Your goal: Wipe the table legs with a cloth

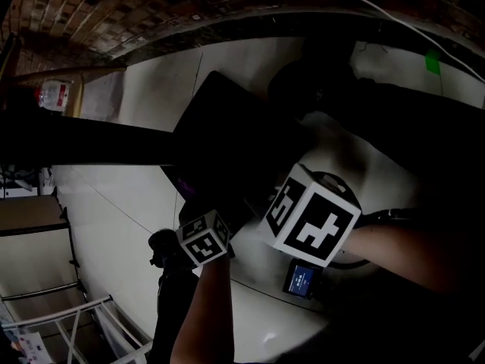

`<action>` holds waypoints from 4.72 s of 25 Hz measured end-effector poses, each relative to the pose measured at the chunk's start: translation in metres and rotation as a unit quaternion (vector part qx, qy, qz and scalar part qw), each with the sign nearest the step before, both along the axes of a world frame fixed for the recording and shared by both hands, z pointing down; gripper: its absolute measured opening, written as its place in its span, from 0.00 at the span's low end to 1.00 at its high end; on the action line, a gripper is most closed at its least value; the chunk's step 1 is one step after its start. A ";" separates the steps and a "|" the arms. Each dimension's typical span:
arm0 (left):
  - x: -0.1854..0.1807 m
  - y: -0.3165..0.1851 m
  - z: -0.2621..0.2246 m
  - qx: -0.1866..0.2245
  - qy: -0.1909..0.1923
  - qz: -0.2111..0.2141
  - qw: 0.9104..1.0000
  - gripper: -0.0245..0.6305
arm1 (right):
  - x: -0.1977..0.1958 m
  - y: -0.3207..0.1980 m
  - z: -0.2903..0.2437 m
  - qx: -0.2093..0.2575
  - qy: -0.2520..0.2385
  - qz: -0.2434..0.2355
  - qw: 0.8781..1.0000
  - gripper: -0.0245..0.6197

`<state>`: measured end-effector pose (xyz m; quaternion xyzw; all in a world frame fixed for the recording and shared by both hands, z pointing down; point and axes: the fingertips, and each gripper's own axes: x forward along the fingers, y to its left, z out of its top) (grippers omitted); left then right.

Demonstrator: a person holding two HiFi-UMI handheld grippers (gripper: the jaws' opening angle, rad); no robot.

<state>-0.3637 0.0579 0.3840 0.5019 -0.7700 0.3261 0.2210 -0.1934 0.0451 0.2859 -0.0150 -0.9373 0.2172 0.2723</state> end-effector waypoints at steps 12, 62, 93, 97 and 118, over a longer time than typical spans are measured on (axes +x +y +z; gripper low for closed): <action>0.060 -0.015 -0.019 -0.005 0.025 0.012 1.000 0.15 | 0.054 -0.003 -0.004 -0.089 0.012 0.049 0.995 0.04; 0.192 -0.114 0.072 -0.170 0.010 0.335 0.927 0.16 | 0.078 0.022 0.067 -0.132 0.078 0.032 0.988 0.04; 0.134 -0.169 0.068 -0.291 -0.122 0.340 0.886 0.16 | 0.079 0.018 0.077 -0.151 0.085 0.045 0.984 0.04; 0.103 -0.192 0.067 -0.281 -0.126 0.295 0.904 0.15 | 0.071 -0.044 0.049 -0.097 0.040 0.111 0.988 0.04; 0.000 -0.289 0.067 -0.349 -0.089 0.174 0.916 0.15 | 0.076 -0.070 0.048 -0.184 0.015 0.154 0.971 0.04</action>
